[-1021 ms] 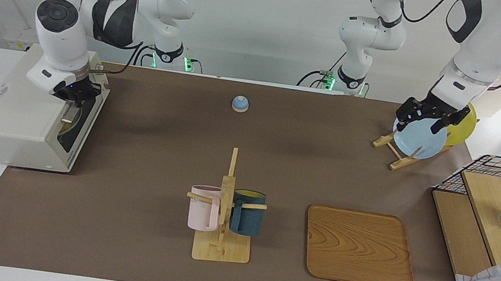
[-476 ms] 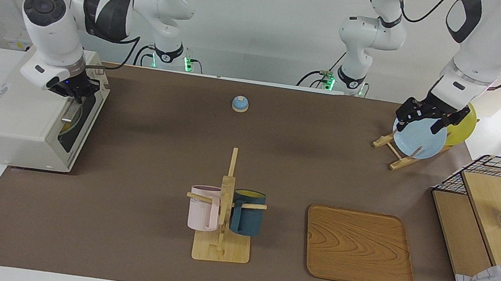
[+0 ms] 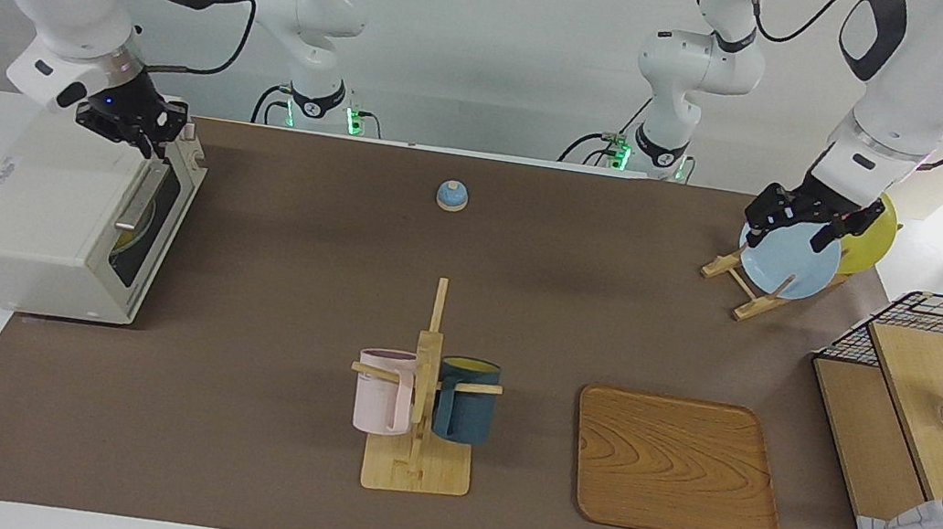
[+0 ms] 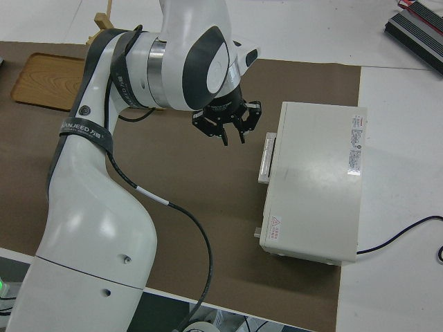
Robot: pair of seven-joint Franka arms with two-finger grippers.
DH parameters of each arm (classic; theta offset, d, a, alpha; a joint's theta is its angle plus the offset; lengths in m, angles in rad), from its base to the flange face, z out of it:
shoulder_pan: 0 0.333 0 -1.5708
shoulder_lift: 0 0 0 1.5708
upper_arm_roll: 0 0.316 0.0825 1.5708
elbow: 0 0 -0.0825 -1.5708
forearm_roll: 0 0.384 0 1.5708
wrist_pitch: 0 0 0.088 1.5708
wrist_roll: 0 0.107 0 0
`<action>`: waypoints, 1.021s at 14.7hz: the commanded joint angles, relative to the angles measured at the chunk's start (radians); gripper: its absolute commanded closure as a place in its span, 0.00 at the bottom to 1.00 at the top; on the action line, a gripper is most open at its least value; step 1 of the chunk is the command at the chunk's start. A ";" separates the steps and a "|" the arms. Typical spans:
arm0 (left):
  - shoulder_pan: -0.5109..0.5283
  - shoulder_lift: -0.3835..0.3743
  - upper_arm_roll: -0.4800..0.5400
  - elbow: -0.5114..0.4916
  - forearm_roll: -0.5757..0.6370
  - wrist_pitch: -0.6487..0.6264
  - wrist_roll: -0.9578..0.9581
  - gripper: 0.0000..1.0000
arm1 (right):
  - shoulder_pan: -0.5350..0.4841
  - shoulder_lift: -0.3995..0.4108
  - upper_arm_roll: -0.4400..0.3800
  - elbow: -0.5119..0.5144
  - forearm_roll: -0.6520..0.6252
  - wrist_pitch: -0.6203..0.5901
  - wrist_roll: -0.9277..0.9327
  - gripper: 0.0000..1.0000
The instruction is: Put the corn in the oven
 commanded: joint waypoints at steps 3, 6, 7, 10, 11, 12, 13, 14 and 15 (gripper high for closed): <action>0.013 -0.023 -0.009 -0.023 0.019 -0.005 0.000 0.00 | -0.009 0.014 0.003 0.033 0.060 -0.026 0.002 0.00; 0.013 -0.023 -0.009 -0.023 0.019 -0.007 0.000 0.00 | 0.009 0.008 -0.003 0.031 0.063 -0.017 0.019 0.00; 0.013 -0.023 -0.009 -0.023 0.019 -0.005 0.000 0.00 | 0.029 0.005 -0.004 0.033 0.062 -0.021 0.028 0.00; 0.013 -0.023 -0.009 -0.023 0.019 -0.005 0.000 0.00 | 0.055 0.010 -0.016 0.034 0.062 -0.027 0.066 0.00; 0.012 -0.023 -0.009 -0.023 0.019 -0.005 0.000 0.00 | 0.068 0.010 -0.021 0.036 0.058 -0.027 0.103 0.00; 0.013 -0.023 -0.009 -0.023 0.019 -0.005 0.000 0.00 | 0.068 0.011 -0.023 0.036 0.058 -0.027 0.121 0.00; 0.013 -0.023 -0.009 -0.023 0.019 -0.005 0.000 0.00 | 0.063 0.011 -0.021 0.036 0.057 -0.026 0.122 0.00; 0.013 -0.023 -0.009 -0.023 0.019 -0.005 0.000 0.00 | 0.059 0.017 -0.012 0.036 0.043 -0.026 0.123 0.00; 0.012 -0.023 -0.009 -0.023 0.019 -0.005 0.000 0.00 | 0.059 0.020 -0.007 0.037 0.042 -0.026 0.122 0.00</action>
